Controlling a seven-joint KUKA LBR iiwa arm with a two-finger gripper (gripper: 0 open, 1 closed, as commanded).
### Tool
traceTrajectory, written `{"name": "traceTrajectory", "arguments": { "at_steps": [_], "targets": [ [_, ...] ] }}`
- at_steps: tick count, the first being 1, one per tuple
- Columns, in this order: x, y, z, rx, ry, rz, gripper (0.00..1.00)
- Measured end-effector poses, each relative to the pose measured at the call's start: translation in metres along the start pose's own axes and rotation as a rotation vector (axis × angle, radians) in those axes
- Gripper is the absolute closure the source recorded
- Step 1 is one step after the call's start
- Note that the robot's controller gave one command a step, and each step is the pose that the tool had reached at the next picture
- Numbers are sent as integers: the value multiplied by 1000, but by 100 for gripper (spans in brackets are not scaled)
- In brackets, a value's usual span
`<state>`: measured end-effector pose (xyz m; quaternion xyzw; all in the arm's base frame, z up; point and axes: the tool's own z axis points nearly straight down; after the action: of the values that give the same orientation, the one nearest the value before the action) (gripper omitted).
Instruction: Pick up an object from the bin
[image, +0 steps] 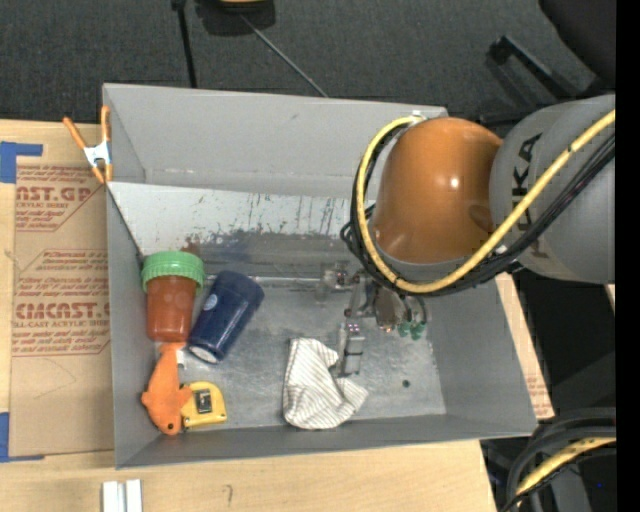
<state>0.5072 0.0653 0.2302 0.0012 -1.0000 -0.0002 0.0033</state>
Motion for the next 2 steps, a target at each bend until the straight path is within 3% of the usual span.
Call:
{"name": "traceTrajectory", "arguments": {
  "at_steps": [1,2],
  "targets": [
    [-1,0,-5,-1,-8,1,0],
    [-22,2,37,-1,-18,-13,0]
  ]
}}
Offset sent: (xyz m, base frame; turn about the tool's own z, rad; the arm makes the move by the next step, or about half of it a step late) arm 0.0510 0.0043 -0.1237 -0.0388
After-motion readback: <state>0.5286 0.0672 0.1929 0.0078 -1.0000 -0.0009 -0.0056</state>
